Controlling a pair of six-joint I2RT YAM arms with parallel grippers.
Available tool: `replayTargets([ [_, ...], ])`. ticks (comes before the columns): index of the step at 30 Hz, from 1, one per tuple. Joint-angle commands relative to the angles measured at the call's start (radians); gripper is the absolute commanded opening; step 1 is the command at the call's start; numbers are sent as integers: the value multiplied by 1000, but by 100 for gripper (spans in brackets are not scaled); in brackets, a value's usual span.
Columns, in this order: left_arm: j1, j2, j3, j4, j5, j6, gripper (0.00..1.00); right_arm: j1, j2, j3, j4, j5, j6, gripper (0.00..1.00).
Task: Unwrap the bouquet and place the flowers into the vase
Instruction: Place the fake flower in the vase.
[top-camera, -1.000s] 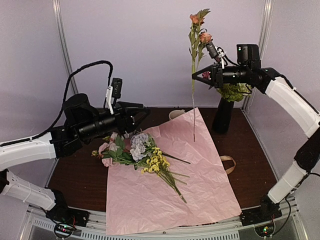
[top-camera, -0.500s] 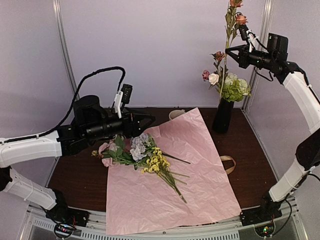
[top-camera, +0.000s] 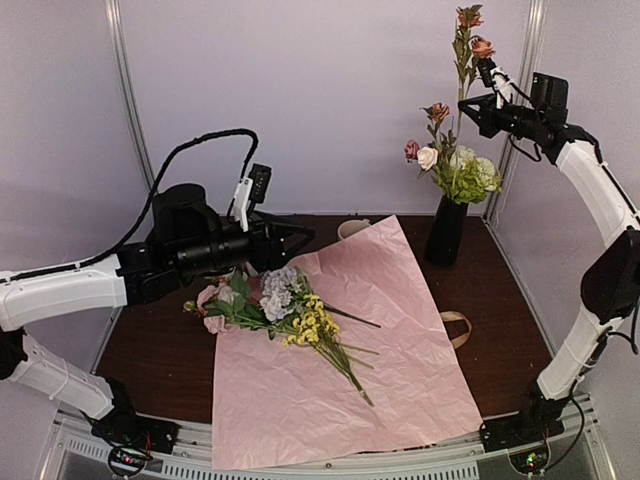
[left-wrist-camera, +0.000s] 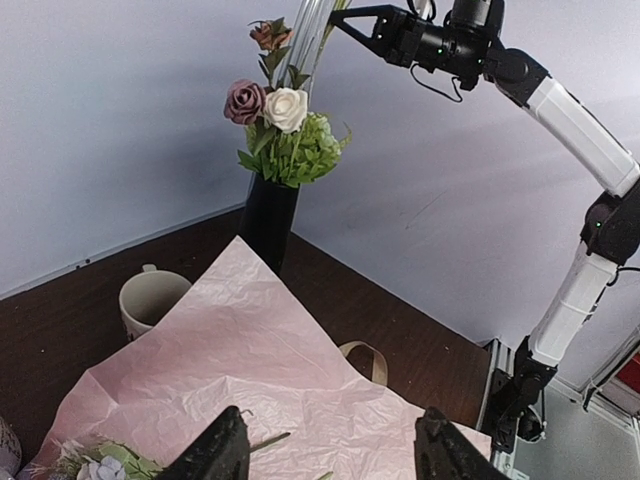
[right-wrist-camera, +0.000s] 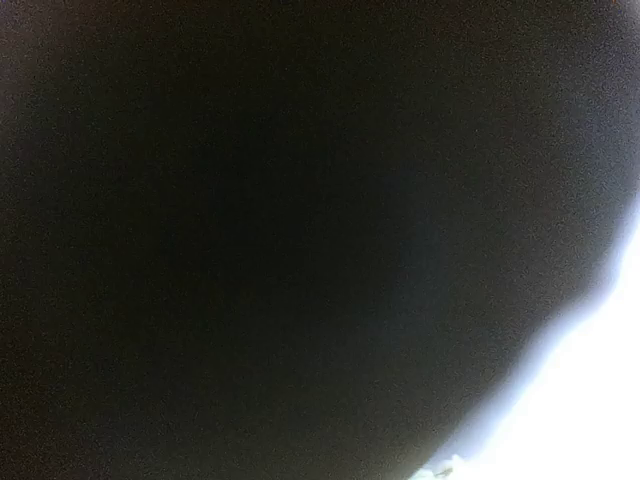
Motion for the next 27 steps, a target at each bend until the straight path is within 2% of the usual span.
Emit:
replayTargets([
  [1,-2,21,39,2,-8,20,59,-24,7,44,36,22,-24,0],
  [12,-2,46,45,-4,-2,26,59,-33,50,-21,124,-7,40,0],
  [27,-2,67,57,-4,18,24,59,-33,49,-250,255,-3,27,0],
])
